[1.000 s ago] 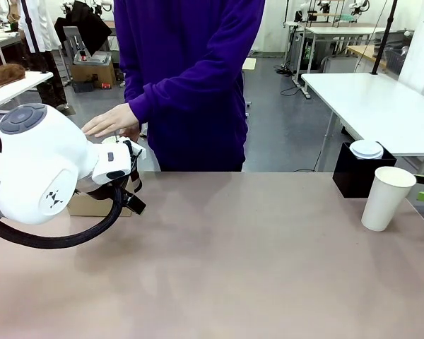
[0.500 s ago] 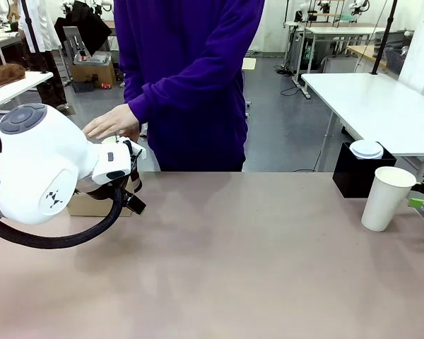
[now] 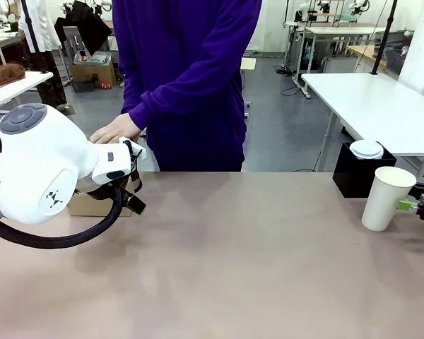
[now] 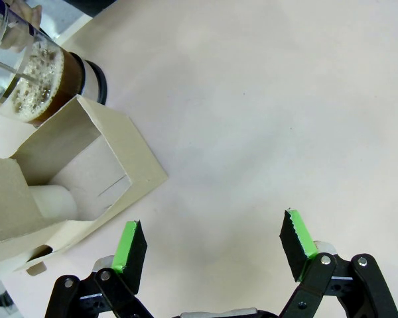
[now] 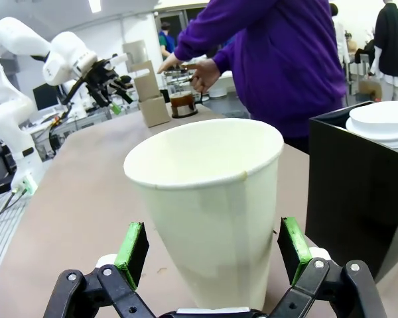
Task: Pour a drink into a cup and package it in a carrier.
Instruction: Pick up the 600 ml Paper Cup and place it in the middle top area of the table.
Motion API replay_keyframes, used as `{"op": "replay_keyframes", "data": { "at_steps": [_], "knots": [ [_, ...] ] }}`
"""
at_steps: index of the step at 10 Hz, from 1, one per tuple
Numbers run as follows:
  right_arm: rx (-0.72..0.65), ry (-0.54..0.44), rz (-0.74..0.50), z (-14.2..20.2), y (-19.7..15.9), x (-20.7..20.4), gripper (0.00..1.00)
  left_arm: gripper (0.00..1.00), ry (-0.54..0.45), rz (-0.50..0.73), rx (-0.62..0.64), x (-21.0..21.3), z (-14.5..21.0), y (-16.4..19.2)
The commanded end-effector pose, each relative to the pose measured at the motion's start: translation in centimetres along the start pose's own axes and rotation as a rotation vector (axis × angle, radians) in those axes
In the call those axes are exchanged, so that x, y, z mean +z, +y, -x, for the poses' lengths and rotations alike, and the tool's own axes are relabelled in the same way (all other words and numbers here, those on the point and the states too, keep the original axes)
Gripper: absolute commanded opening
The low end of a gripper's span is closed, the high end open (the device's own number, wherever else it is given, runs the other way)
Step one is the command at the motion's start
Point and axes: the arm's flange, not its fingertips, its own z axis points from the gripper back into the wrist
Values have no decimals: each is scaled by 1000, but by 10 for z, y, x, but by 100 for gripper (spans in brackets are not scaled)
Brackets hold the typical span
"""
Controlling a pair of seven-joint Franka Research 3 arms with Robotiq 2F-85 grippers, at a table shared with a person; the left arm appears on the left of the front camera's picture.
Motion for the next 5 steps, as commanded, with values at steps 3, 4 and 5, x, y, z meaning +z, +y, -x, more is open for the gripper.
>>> {"op": "replay_keyframes", "data": {
  "at_steps": [3, 4, 5],
  "knots": [
    [19, -15, 13, 5, 1, -27, 100, 100, -1, 1, 0, 0, 0, 0],
    [16, -15, 5, 5, 0, -34, 100, 100, -1, 1, 0, 0, 0, 0],
    [11, -11, -3, 5, 0, -40, 100, 100, -1, 1, 0, 0, 0, 0]
  ]
}}
